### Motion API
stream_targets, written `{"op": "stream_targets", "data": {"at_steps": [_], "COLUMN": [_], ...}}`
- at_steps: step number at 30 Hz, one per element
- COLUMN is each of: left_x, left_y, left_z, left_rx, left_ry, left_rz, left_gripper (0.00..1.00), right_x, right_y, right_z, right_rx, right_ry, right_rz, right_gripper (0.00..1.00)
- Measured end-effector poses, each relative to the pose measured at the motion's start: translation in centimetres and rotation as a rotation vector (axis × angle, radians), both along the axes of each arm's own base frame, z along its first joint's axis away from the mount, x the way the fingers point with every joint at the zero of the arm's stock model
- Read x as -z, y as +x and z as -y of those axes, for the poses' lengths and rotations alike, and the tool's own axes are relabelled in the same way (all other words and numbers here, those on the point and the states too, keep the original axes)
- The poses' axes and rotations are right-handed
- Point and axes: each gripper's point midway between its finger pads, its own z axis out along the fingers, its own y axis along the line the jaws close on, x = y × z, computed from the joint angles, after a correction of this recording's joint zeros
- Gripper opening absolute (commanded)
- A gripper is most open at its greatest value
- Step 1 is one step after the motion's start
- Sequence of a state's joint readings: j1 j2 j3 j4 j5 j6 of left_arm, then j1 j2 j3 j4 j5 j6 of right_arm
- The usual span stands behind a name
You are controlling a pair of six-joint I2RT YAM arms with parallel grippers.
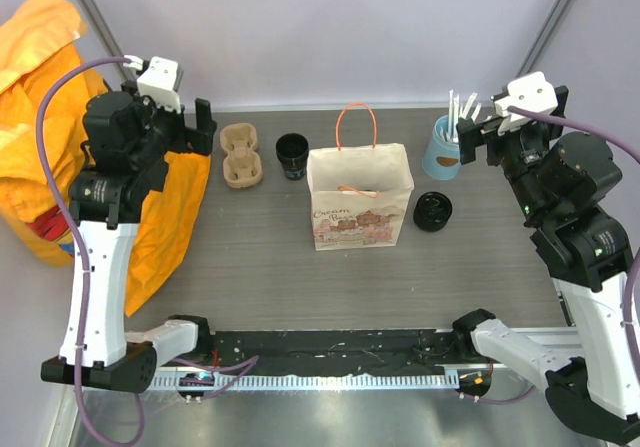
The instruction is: Pack the takeout coffee
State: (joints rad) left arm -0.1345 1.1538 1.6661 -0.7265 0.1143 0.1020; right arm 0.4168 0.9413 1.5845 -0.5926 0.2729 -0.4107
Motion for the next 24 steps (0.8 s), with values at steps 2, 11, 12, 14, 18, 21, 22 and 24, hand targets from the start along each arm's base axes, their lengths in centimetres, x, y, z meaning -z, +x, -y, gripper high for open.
{"op": "stream_targets", "data": {"at_steps": [2, 11, 12, 14, 18, 21, 22, 24], "left_x": [0.5, -0.8, -0.8, -0.7, 0.4, 1.1, 1.2, 1.3], "left_y": [-0.4, -2.3, -2.3, -2.3, -2.1, -1.9, -1.9, -1.9], "left_z": [-0.4, 0.1, 0.1, -0.1, -0.2, -0.5, -0.5, -0.3], "left_rx": [0.009, 0.101, 0.107, 0.108, 0.120, 0.123, 0.127, 0.142], "left_ry": [-0.037, -0.118, -0.121, -0.126, -0.143, -0.152, -0.154, -0.165], "left_rz": [-0.020, 0.001, 0.001, -0.003, -0.030, -0.049, -0.052, -0.058], "left_gripper": [1.00, 1.00, 1.00, 1.00, 1.00, 1.00, 1.00, 1.00], "right_x": [0.1, 3.0, 3.6, 4.3, 6.0, 7.5, 8.1, 9.2], "right_y": [0.5, 3.8, 4.2, 5.0, 6.8, 7.6, 7.8, 8.0], "right_z": [0.5, 2.7, 2.9, 3.6, 8.0, 12.2, 13.1, 13.6], "right_rx": [0.029, 0.114, 0.111, 0.108, 0.139, 0.174, 0.179, 0.158], "right_ry": [0.001, 0.023, 0.028, 0.051, 0.150, 0.236, 0.261, 0.294], "right_rz": [0.001, -0.079, -0.098, -0.126, -0.188, -0.232, -0.248, -0.276], "right_gripper": [1.00, 1.00, 1.00, 1.00, 1.00, 1.00, 1.00, 1.00]}}
